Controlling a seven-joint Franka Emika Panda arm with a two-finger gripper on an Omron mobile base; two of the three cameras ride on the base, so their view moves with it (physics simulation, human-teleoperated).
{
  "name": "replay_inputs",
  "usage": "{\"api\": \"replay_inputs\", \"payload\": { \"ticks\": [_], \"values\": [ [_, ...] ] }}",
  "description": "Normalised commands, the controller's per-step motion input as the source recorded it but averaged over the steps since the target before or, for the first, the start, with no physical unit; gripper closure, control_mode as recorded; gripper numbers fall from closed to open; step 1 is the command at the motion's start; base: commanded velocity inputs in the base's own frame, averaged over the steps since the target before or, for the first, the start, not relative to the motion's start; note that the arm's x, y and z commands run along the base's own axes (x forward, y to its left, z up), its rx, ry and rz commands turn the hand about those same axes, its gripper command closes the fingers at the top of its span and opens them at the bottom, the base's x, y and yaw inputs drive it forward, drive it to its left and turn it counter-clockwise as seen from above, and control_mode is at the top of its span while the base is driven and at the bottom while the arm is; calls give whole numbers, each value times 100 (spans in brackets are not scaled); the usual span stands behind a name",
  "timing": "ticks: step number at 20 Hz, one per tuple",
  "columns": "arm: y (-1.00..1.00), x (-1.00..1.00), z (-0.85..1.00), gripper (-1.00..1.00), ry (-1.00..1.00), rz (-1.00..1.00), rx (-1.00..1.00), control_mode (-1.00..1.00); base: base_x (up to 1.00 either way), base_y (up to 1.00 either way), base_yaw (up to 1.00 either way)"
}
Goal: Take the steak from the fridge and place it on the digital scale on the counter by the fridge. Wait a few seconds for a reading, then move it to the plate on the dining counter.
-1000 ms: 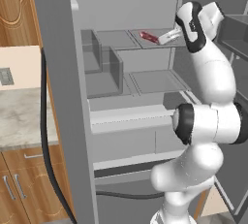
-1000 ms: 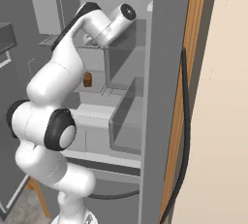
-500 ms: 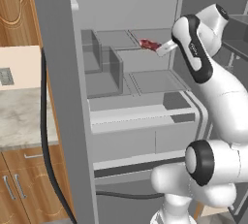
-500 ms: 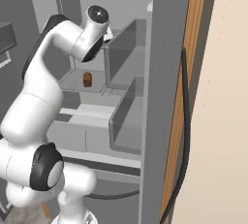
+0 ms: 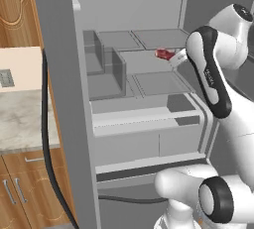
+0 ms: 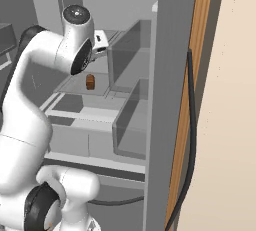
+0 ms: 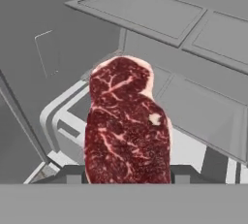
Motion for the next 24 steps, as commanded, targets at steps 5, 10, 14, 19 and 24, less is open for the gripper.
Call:
{"api": "replay_inputs", "payload": {
  "ticks": [5, 10, 14, 19, 24],
  "values": [
    [-26, -100, -18, 100, 0, -11, 0, -100, 0, 0, 0],
    [-10, -87, -33, 100, 0, -11, 0, -100, 0, 0, 0],
    [-6, -76, 0, 100, -2, -12, 3, -100, 0, 0, 0],
    [0, -20, 0, 100, -3, -3, 0, -100, 0, 0, 0],
    [0, 0, 0, 100, 0, 0, 0, -100, 0, 0, 0]
  ]
}}
